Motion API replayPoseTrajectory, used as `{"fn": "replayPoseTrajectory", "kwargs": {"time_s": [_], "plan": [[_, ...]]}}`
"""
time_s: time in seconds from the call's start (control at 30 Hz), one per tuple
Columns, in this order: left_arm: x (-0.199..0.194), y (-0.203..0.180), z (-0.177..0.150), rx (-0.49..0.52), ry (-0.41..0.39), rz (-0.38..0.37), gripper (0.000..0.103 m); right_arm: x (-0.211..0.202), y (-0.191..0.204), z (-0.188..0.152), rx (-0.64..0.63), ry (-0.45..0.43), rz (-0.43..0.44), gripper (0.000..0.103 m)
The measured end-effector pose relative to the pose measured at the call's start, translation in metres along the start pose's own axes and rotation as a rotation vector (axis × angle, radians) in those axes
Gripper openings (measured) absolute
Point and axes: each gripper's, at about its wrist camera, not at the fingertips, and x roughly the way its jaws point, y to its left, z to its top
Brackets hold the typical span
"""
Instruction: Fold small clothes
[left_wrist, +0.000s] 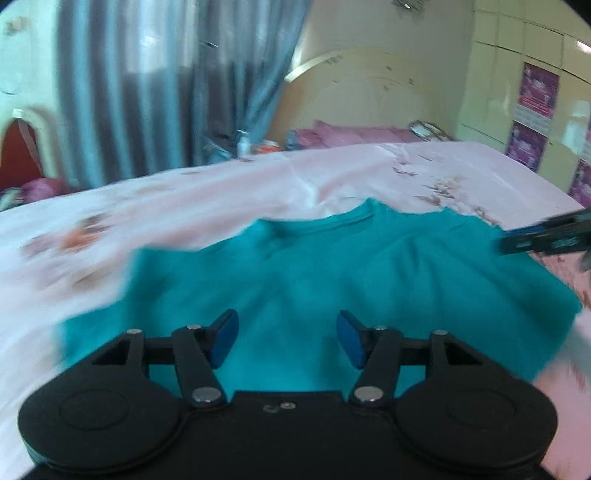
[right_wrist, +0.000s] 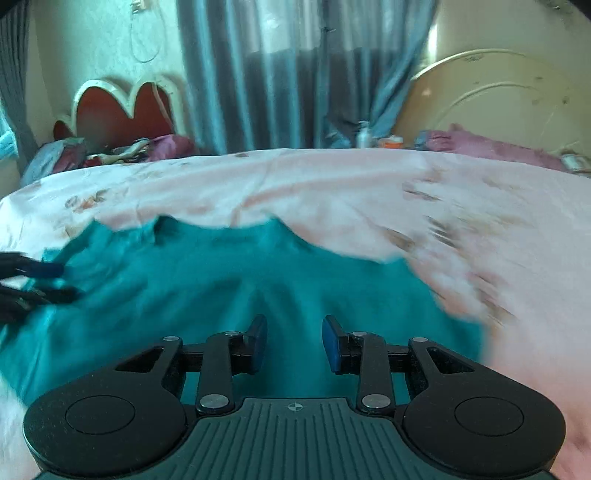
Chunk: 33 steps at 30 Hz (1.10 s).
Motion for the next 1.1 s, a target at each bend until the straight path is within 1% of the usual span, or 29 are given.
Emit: {"fn": "replayPoseTrajectory", "kwargs": {"time_s": [0.03,0.1,0.17,0.23,0.3,0.33,0.37,0.43,0.5,0.53,0.6,0.67,0.73,0.77,0.8,0.83,0.87,0.9,0.93,0.97,1.0,1.03,1.07,1.1], "plan": [[-0.018,0.009,-0.013,-0.009,-0.001,0.035,0.057,-0.015,-0.012,-0.012,0.038,-0.003,-0.012,0.033],[-0.046,0.025,-0.035,-0.018,0.01,0.089,0.057,-0.043,-0.035,-0.038,0.095,0.018,-0.064,0.033],[-0.065,0.037,-0.054,-0.039,0.042,0.132,0.057,-0.059,-0.049,-0.053,0.132,0.033,-0.104,0.033],[-0.076,0.052,-0.07,-0.12,0.065,0.151,0.057,-0.075,-0.064,-0.067,0.228,0.029,-0.108,0.033],[-0.086,0.069,-0.082,-0.241,0.065,0.165,0.055,-0.084,-0.079,-0.076,0.346,0.025,-0.112,0.033],[-0.091,0.077,-0.086,-0.302,0.057,0.164,0.055,-0.089,-0.087,-0.083,0.422,0.018,-0.098,0.035],[-0.096,0.086,-0.09,-0.379,0.044,0.151,0.055,-0.093,-0.094,-0.09,0.51,0.008,-0.071,0.04],[-0.102,0.099,-0.1,-0.532,0.035,0.107,0.053,-0.096,-0.104,-0.107,0.67,0.001,0.001,0.043],[-0.102,0.108,-0.112,-0.666,0.036,0.039,0.045,-0.096,-0.104,-0.115,0.74,-0.006,0.04,0.043],[-0.1,0.111,-0.116,-0.715,0.035,0.006,0.045,-0.094,-0.104,-0.116,0.778,-0.011,0.069,0.043],[-0.092,0.114,-0.12,-0.786,0.03,-0.038,0.045,-0.086,-0.106,-0.117,0.847,-0.014,0.125,0.043],[-0.083,0.119,-0.121,-0.847,0.008,-0.075,0.045,-0.077,-0.108,-0.12,0.921,-0.022,0.157,0.043],[-0.073,0.122,-0.123,-0.896,-0.008,-0.096,0.037,-0.07,-0.111,-0.122,0.999,-0.045,0.18,0.043],[-0.068,0.123,-0.124,-0.919,-0.014,-0.103,0.026,-0.066,-0.113,-0.122,1.026,-0.052,0.184,0.041],[-0.062,0.127,-0.124,-0.938,-0.016,-0.108,0.006,-0.065,-0.113,-0.12,1.024,-0.057,0.169,0.027],[-0.062,0.127,-0.126,-0.94,-0.021,-0.091,0.005,-0.065,-0.111,-0.114,0.986,-0.055,0.12,0.006],[-0.067,0.127,-0.125,-0.935,-0.054,-0.065,0.005,-0.07,-0.109,-0.106,0.933,-0.068,0.069,0.006],[-0.073,0.126,-0.122,-0.916,-0.086,-0.049,0.005,-0.075,-0.109,-0.102,0.9,-0.087,0.053,0.006],[-0.078,0.124,-0.119,-0.875,-0.099,-0.021,0.005,-0.079,-0.106,-0.094,0.831,-0.089,0.018,0.006],[-0.079,0.121,-0.117,-0.834,-0.093,-0.004,0.005,-0.078,-0.101,-0.09,0.755,-0.06,-0.032,0.006],[-0.076,0.121,-0.118,-0.823,-0.072,-0.001,0.005,-0.072,-0.098,-0.09,0.717,-0.026,-0.064,0.006],[-0.071,0.12,-0.121,-0.814,-0.044,0.008,0.005,-0.067,-0.097,-0.093,0.713,-0.001,-0.072,0.006],[-0.066,0.119,-0.124,-0.805,-0.032,0.004,0.005,-0.065,-0.096,-0.095,0.706,0.003,-0.074,0.006],[-0.063,0.12,-0.122,-0.793,-0.026,-0.007,0.009,-0.066,-0.095,-0.093,0.692,0.009,-0.077,0.006]]}}
